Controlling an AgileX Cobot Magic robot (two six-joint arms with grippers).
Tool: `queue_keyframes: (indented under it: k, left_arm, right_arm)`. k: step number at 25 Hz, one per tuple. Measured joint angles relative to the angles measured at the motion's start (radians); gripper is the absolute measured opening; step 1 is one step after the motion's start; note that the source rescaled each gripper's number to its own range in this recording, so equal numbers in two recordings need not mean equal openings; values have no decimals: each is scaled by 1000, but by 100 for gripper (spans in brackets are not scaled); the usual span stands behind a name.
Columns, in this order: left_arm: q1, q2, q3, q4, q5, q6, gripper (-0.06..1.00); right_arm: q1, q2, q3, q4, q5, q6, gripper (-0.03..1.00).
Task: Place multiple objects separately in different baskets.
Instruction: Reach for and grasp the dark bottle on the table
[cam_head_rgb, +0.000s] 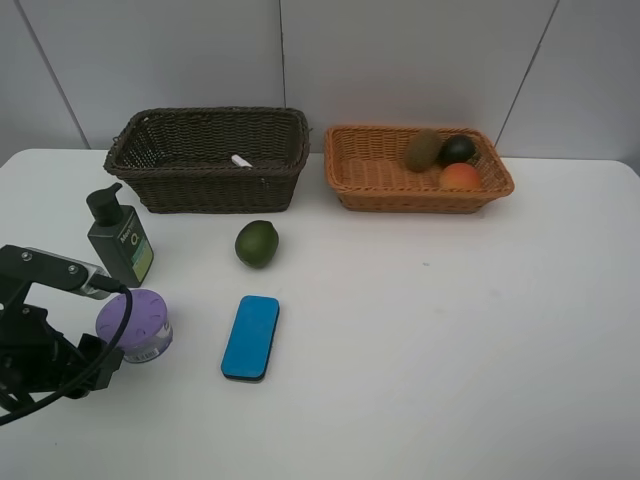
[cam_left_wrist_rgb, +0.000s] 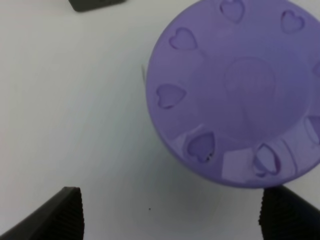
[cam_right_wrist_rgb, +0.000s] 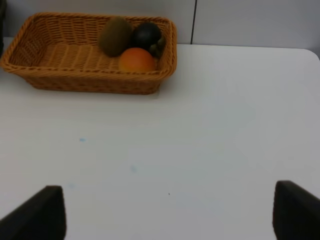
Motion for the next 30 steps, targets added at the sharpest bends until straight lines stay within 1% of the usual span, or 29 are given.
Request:
queue_keyframes:
  k: [4, 9, 14, 23, 26, 27, 30]
  left_arm:
    - [-1, 0, 0, 2, 0, 0, 94]
    - [-36, 0, -3, 4, -3, 2, 94]
    - [-36, 2, -3, 4, -8, 32, 93]
    - [-36, 15, -34, 22, -24, 36, 93]
    - [-36, 59, -41, 24, -41, 36, 93]
    - [-36, 99, -42, 25, -62, 36, 93]
    - [-36, 136, -42, 30, -103, 36, 93]
  right_arm:
    - [0, 0, 0, 0, 0, 0, 100]
    - [0, 0, 0, 0, 0, 0, 100]
    - [0, 0, 0, 0, 0, 0, 100]
    - [0, 0, 0, 0, 0, 0, 100]
    - [0, 0, 0, 0, 0, 0, 100]
    - [0, 0, 0, 0, 0, 0, 100]
    - [0, 0, 0, 0, 0, 0, 100]
